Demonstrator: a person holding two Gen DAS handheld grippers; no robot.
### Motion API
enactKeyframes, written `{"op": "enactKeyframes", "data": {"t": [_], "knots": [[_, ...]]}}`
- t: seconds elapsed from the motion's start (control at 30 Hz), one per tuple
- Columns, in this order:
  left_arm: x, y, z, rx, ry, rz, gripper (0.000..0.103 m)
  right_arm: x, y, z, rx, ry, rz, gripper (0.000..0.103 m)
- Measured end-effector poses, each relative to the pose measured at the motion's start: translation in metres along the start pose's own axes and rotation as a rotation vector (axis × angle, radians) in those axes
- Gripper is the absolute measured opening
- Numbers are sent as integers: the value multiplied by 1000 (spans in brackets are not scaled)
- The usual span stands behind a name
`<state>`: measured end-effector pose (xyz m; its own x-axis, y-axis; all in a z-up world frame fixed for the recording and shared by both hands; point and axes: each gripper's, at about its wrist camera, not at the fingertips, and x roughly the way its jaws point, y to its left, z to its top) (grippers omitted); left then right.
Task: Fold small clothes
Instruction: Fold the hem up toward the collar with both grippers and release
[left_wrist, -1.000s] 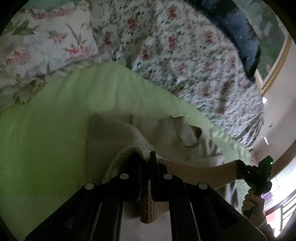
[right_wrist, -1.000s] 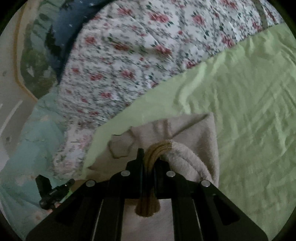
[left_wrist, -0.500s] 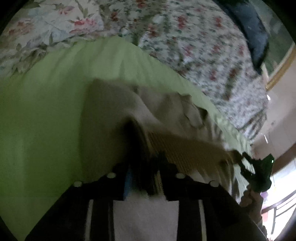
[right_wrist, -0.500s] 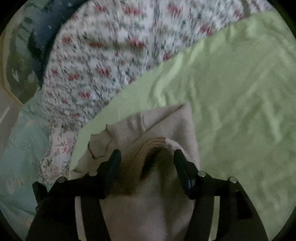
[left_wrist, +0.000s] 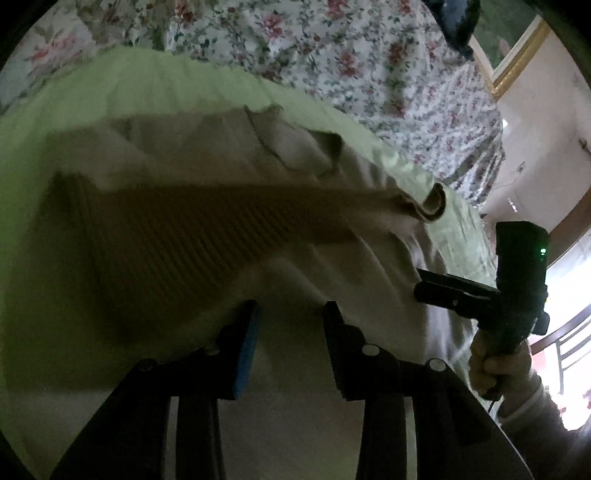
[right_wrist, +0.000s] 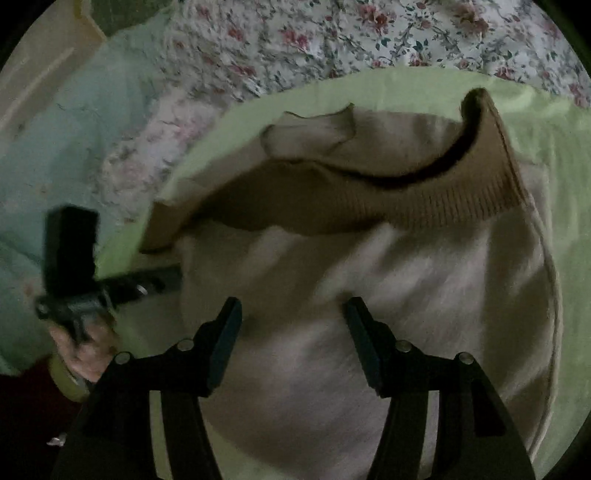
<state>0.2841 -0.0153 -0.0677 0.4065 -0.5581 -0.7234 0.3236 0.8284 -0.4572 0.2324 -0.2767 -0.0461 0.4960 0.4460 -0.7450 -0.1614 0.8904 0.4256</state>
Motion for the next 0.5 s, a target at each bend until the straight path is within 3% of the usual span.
{"op": "enactKeyframes", "data": {"t": [0.1,0.2,0.33,0.4,0.5], "knots": [[-1,30,32,-23,-32,102,36,6,-26,22,52,-11,-80,59],[-6,69,63,-99,-85,200,37,2,-59,43,140,-60,-234,59],[-30,109,76,-229,-156,253,42,-24,-95,50,315,-177,-277,59],[-48,118,65,-273,-198,230,49,-41,-95,42,356,-228,-258,60],[-66,113,38,-288,-208,185,49,-59,-78,25,348,-260,-219,60]]}}
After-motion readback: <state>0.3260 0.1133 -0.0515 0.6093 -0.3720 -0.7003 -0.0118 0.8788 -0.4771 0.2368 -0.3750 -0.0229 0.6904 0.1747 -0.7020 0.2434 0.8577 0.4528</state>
